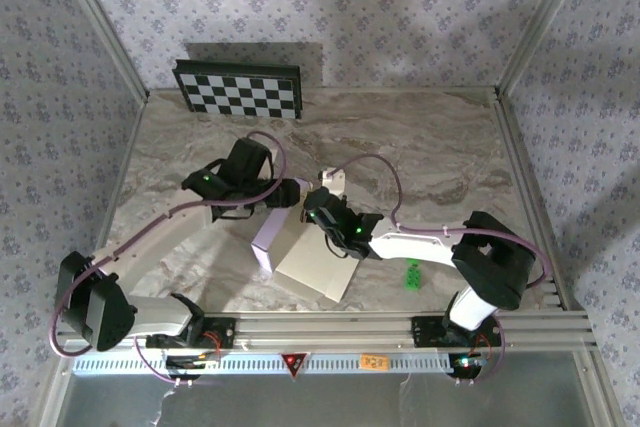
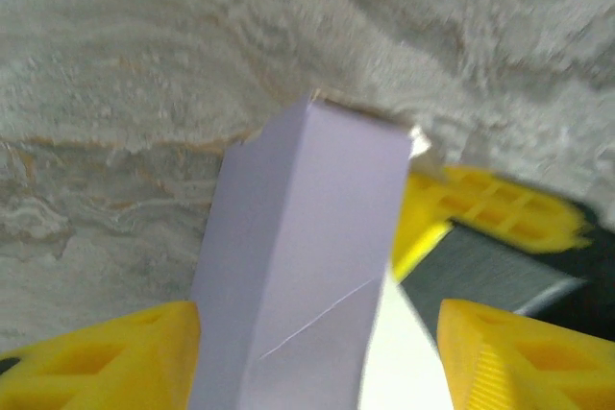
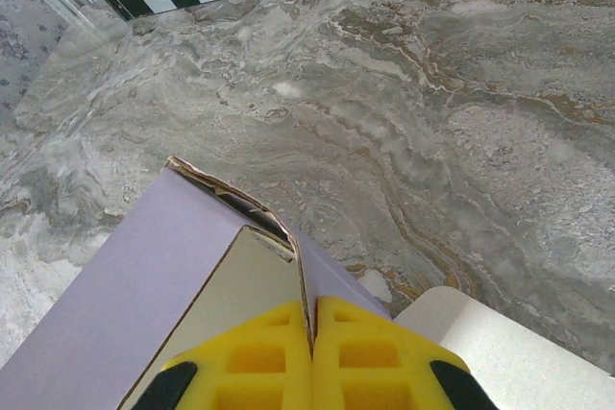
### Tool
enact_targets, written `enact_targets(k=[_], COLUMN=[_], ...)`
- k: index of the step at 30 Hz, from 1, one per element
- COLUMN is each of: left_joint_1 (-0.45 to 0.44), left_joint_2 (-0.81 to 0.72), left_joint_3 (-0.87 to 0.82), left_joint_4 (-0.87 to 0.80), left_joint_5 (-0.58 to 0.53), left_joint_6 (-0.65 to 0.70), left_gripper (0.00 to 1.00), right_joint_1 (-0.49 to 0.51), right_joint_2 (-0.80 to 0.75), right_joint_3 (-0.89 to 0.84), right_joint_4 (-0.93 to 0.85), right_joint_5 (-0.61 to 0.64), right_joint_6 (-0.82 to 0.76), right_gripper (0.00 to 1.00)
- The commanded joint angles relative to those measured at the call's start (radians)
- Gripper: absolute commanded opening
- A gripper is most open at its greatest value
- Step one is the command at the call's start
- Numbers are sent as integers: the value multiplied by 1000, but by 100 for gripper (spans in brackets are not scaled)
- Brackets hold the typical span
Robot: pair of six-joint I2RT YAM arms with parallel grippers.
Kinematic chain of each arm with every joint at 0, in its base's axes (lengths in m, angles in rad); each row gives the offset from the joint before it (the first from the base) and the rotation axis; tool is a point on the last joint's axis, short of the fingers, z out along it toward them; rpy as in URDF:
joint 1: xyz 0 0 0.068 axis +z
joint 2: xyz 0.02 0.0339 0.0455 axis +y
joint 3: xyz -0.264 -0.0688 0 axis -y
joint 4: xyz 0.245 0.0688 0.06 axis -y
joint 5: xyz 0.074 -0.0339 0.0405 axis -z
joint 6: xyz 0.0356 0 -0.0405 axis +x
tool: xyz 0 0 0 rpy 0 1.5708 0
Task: Fold the paper box
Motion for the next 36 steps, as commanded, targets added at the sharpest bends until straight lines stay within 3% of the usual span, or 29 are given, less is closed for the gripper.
enact_targets(k=[1, 4, 15, 21, 29, 36], left_joint_1=[8, 8, 9, 8, 9, 9], left_joint_2=[27, 94, 273, 304, 314, 342], left_joint_3=[82, 134, 248, 244, 201, 205], left_joint_4=[-30, -46, -62, -93, -137, -124], left_joint_5=[-49, -63, 50, 79, 60, 78], left_joint_6=[-3, -1, 57, 78, 89, 93], left_gripper=[70, 73, 78, 76, 67, 72], right_joint_1=[20, 19, 28, 28, 29, 32], right_joint_2=[46, 44, 42, 42, 34, 34], right_joint_3=[-43, -44, -43, -44, -48, -43], right_joint_4=[-121, -122, -124, -128, -124, -128], right_joint_5=[-66, -64, -52, -54, -47, -45], right_joint_6=[18, 20, 14, 15, 14, 9], right_gripper=[0, 0, 0, 0, 0, 0])
